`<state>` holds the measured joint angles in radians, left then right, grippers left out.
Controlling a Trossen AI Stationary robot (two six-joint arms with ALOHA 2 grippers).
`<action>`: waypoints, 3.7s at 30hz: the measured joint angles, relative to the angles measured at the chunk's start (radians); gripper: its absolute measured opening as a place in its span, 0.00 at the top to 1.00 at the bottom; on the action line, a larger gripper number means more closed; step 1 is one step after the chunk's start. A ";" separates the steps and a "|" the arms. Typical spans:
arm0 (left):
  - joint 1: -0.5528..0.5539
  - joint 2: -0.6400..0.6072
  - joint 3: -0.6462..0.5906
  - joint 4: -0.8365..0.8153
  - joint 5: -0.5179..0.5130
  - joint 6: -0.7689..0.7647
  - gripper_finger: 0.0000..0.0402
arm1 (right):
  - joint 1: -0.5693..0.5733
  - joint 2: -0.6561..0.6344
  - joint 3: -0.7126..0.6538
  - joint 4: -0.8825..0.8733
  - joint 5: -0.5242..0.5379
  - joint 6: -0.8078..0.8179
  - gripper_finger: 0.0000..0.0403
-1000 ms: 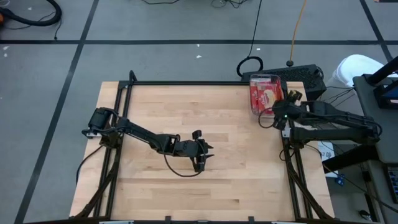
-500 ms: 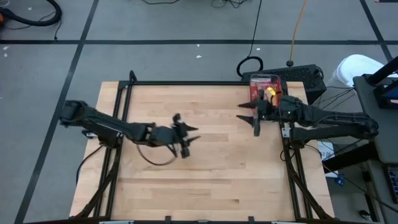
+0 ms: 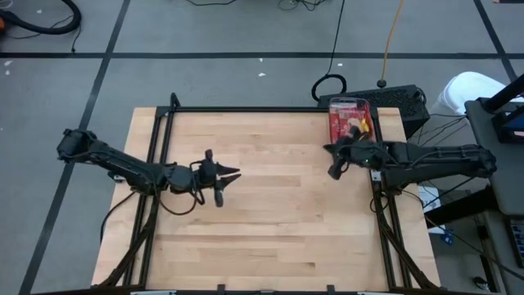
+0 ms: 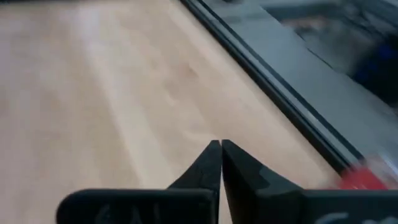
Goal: Sort popcorn bags into baskets
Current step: Return to Home Position
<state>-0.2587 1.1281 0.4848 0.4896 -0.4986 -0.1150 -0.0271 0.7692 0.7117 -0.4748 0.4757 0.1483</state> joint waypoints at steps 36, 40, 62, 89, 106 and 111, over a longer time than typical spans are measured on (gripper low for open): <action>0.073 -0.231 -0.290 0.144 0.045 0.095 0.98 | -0.004 -0.080 -0.511 0.979 -0.374 -0.333 1.00; 0.090 -0.232 -0.317 0.142 0.056 0.057 0.99 | -0.004 -0.134 -0.553 0.970 -0.393 -0.309 1.00; 0.090 -0.232 -0.377 0.164 0.096 0.085 0.99 | -0.004 -0.376 -0.664 0.818 -0.504 -0.291 1.00; 0.127 -0.432 -0.475 0.182 0.132 0.147 0.99 | -0.004 -0.767 -0.668 0.451 -0.499 -0.265 1.00; 0.127 -0.550 -0.475 0.076 0.133 0.147 0.98 | 0.065 -0.763 -0.697 0.513 -0.356 -0.237 1.00; 0.127 -0.549 -0.475 0.071 0.134 0.132 0.99 | 0.139 -0.761 -0.697 0.516 -0.320 -0.245 1.00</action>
<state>-0.1322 0.5793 0.0097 0.5608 -0.3645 0.0171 0.1116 0.0086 0.0143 0.0410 0.1553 -0.0967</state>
